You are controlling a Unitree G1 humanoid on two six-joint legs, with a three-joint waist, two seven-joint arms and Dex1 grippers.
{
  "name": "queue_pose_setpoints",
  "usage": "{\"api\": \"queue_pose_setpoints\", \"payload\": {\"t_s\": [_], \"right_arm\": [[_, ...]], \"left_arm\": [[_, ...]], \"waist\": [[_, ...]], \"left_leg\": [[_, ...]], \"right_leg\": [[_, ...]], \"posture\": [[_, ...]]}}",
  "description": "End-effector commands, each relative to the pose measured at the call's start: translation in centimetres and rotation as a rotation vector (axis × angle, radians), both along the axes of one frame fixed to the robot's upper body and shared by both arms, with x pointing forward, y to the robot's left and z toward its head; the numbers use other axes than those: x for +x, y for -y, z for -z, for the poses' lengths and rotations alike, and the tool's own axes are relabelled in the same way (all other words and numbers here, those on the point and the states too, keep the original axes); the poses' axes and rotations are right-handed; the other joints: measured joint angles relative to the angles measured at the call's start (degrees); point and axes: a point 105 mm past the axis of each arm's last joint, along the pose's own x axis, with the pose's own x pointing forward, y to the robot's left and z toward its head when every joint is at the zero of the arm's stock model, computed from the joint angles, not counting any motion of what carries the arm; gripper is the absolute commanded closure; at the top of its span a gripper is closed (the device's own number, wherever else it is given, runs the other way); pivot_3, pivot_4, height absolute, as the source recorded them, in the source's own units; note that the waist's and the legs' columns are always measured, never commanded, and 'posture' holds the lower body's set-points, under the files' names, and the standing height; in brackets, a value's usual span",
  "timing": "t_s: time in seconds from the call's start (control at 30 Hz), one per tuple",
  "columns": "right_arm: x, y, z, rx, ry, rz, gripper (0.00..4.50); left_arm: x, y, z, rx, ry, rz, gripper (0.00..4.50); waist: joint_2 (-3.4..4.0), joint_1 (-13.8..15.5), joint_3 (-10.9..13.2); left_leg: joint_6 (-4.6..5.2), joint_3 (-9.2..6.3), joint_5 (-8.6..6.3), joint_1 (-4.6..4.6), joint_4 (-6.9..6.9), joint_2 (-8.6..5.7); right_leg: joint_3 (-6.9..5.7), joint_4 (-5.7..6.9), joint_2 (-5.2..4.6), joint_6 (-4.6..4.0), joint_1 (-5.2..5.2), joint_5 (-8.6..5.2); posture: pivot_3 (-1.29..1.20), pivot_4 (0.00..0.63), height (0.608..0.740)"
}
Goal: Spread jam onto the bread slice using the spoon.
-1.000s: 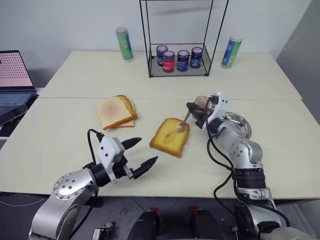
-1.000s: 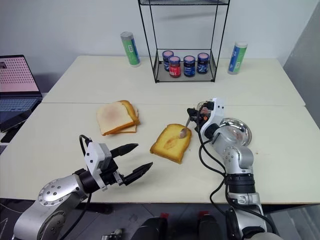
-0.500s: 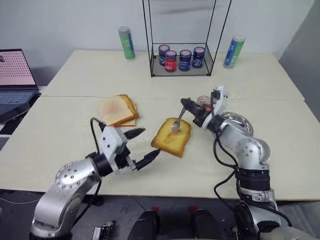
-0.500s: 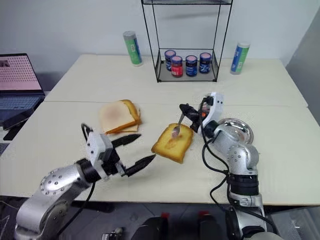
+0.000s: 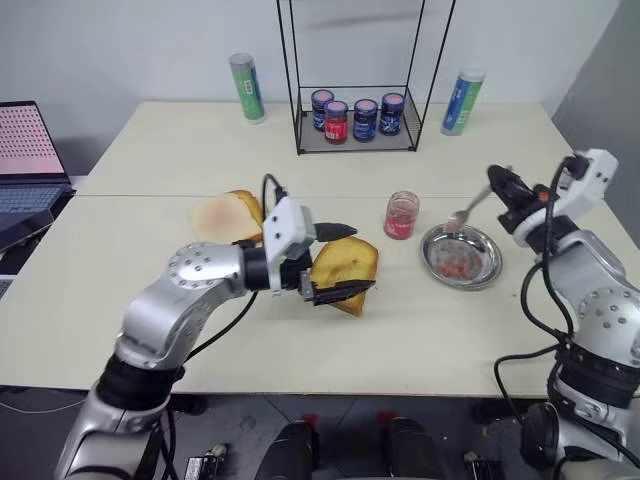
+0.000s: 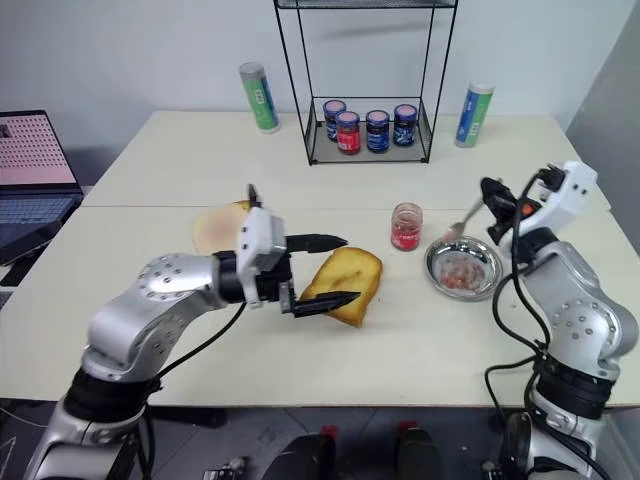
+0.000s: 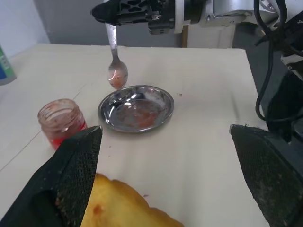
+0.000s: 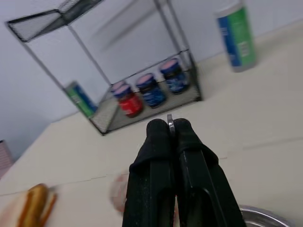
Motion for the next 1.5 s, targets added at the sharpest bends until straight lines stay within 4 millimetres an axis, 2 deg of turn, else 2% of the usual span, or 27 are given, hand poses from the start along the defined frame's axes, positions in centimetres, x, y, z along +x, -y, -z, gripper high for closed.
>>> {"api": "queue_pose_setpoints", "payload": {"t_s": [0.03, 0.37, 0.53, 0.67, 1.0, 1.2, 1.37, 1.5], "right_arm": [[-0.2, 2.3, 0.9, 0.014, 0.007, 0.086, 4.46], [1.2, 3.1, 4.9, 0.206, -0.052, 0.074, 4.46], [2.2, 3.9, 6.0, 0.345, -0.054, 0.074, 4.46], [2.7, 3.9, 7.1, 0.366, -0.076, 0.067, 4.46], [3.0, 4.3, 7.7, 0.382, -0.082, 0.087, 2.59], [3.0, 5.0, 7.6, 0.38, -0.076, 0.109, 1.23], [2.6, 6.5, 7.5, 0.368, -0.071, 0.175, 0.02], [1.8, 7.8, 6.2, 0.259, -0.053, 0.214, 0.02]], "left_arm": [[0.8, 1.2, 0.9, 0.045, 0.011, 0.037, 0.0], [1.3, 3.4, 1.2, 0.051, 0.046, 0.061, 0.0], [1.4, 3.3, 0.9, 0.043, 0.053, 0.05, 0.0], [1.6, 3.1, 0.9, 0.049, 0.061, 0.035, 0.0], [2.1, 2.8, 0.7, 0.045, 0.083, 0.005, 0.0], [2.3, 2.8, 0.5, 0.036, 0.089, 0.0, 0.0], [2.5, 2.7, 0.4, 0.036, 0.094, -0.005, 0.0], [2.9, 1.6, 0.3, 0.051, 0.088, -0.032, 0.0]], "waist": [[0.0, -0.12, 0.0], [0.02, -0.46, 0.01], [0.02, -0.48, 0.01], [0.02, -0.51, 0.01], [0.02, -0.52, 0.01], [0.02, -0.52, 0.01], [0.02, -0.51, 0.01], [0.02, -0.52, 0.01]], "left_leg": [[0.0, 0.02, 0.0, 0.0, -0.01, 0.0], [-0.01, 0.02, 0.01, 0.01, 0.01, 0.0], [-0.01, 0.02, 0.01, 0.01, 0.04, 0.0], [-0.03, 0.01, 0.02, 0.01, 0.04, 0.0], [-0.04, 0.01, 0.03, 0.01, 0.05, 0.0], [-0.04, 0.02, 0.03, 0.01, 0.05, 0.0], [-0.05, 0.01, 0.03, 0.01, 0.06, 0.0], [-0.05, 0.02, 0.03, 0.01, 0.06, 0.0]], "right_leg": [[0.04, -0.01, 0.02, 0.0, -0.02, 0.0], [0.07, 0.01, 0.01, 0.0, -0.02, 0.0], [0.07, 0.01, 0.0, 0.0, 0.0, 0.0], [0.06, 0.02, 0.0, 0.0, -0.01, 0.0], [0.07, 0.02, 0.0, 0.0, 0.0, 0.0], [0.07, 0.03, 0.0, 0.0, -0.01, 0.0], [0.07, 0.03, 0.0, 0.0, 0.0, 0.0], [0.07, 0.03, 0.0, 0.0, 0.0, 0.0]], "posture": [[0.0, 0.15, 0.74], [0.0, 0.15, 0.74], [0.0, 0.15, 0.74], [0.0, 0.15, 0.74], [0.0, 0.15, 0.74], [0.0, 0.15, 0.74], [0.0, 0.15, 0.74], [0.0, 0.15, 0.74]]}}
